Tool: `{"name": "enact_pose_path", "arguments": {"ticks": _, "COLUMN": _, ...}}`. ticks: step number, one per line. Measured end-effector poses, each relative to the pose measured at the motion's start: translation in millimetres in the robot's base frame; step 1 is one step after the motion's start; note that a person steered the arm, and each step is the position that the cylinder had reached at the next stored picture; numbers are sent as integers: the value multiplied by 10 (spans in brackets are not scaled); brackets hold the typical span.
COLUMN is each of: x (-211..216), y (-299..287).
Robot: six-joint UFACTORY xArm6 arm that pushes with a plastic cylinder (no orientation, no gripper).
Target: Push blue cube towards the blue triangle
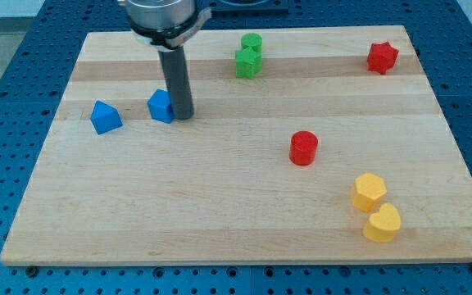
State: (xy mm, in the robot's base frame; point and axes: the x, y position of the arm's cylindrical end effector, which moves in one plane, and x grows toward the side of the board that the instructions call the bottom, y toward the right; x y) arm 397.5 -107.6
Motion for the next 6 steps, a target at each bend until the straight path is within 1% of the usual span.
{"name": "enact_pose_path", "arguments": {"ticks": 2, "x": 0, "y": -357}}
{"name": "enact_pose_path", "arguments": {"ticks": 3, "x": 0, "y": -281}}
{"name": "enact_pose_path", "arguments": {"ticks": 4, "x": -134, "y": -41}}
{"name": "enact_pose_path", "arguments": {"ticks": 5, "x": -221, "y": -180}}
{"name": "enact_pose_path", "arguments": {"ticks": 6, "x": -178, "y": -406}}
